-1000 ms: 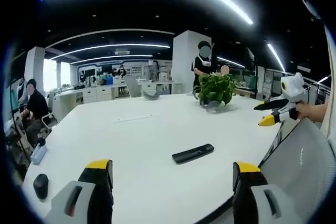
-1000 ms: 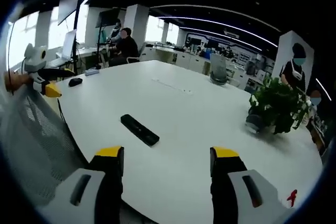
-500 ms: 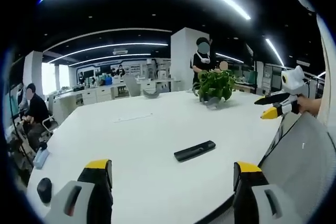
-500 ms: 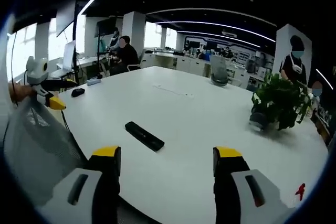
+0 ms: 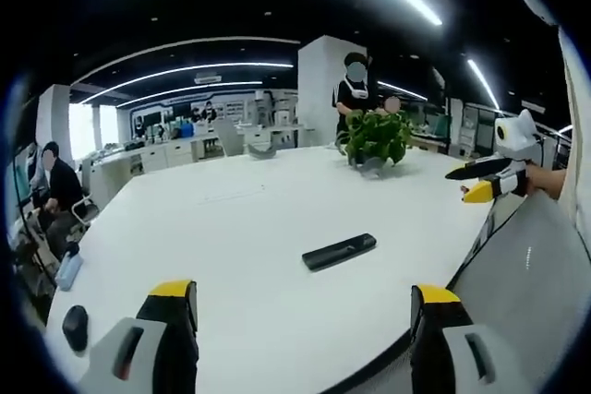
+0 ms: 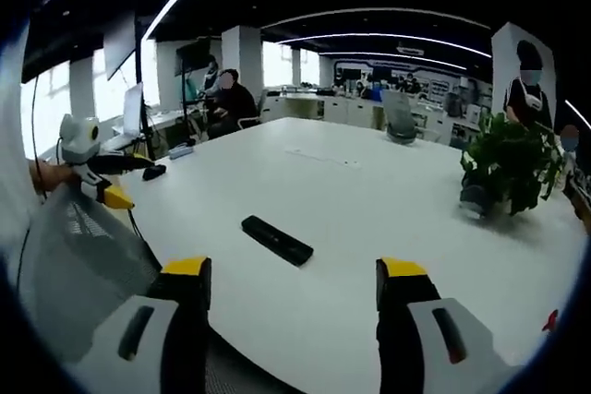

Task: Press the specified remote control buttons in sequence, fully releasing each button before pressing the next.

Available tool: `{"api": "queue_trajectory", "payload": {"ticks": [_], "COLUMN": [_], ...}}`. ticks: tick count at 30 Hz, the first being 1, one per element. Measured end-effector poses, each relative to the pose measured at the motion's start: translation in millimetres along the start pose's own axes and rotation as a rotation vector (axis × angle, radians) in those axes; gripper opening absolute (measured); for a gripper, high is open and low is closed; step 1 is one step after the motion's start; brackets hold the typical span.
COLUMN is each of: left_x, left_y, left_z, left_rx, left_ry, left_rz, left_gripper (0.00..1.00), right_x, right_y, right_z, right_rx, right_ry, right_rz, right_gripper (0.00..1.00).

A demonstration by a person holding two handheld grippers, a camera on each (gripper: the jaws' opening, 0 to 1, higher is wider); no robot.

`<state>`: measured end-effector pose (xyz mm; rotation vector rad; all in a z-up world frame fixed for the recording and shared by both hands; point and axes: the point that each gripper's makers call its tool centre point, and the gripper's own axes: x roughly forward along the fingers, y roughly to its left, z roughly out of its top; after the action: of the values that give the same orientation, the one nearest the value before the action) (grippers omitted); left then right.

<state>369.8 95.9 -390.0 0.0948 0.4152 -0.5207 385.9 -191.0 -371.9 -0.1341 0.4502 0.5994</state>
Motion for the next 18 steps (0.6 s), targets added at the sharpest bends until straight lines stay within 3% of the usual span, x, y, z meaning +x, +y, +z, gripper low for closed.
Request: {"api": "queue_trajectory", "payload": {"ticks": [2, 5, 7, 9, 12, 15, 18], "left_x": [0.5, 1.5, 2.2, 3.4, 8.0, 15.8, 24.0], "left_y": [-1.5, -6.1, -9.4, -0.8, 0.1, -2.6, -11.8], "left_z": [-0.4, 1.2, 15.2, 22.4, 36.9, 36.9, 29.3], "left_rx": [-0.004, 0.011, 0.037, 0.104, 0.143, 0.184, 0.231], "left_ry": [0.003, 0.007, -0.039, -0.008, -0.016, 0.024, 0.098], "left_rz": [-0.005, -0.036, -0.093, -0.085, -0.108, -0.150, -0.202], "left_gripper": [1.00, 1.00, 1.00, 1.00, 1.00, 1.00, 1.00], "right_x": [1.0, 1.1, 0.2, 0.4, 1.8, 1.9, 1.1], "right_y": [3.3, 5.2, 2.2, 3.5, 6.4, 8.6, 11.5], "right_z": [-2.4, -2.8, -1.9, -2.2, -4.4, -6.9, -4.1], "right_rx": [-0.059, -0.074, -0.052, -0.017, -0.046, -0.079, -0.054], "right_ry": [0.022, 0.027, 0.018, 0.014, 0.031, 0.049, 0.027], "right_rz": [0.004, 0.006, 0.003, 0.020, 0.024, 0.027, 0.054], "right_gripper": [0.74, 0.72, 0.72, 0.71, 0.71, 0.70, 0.70]}}
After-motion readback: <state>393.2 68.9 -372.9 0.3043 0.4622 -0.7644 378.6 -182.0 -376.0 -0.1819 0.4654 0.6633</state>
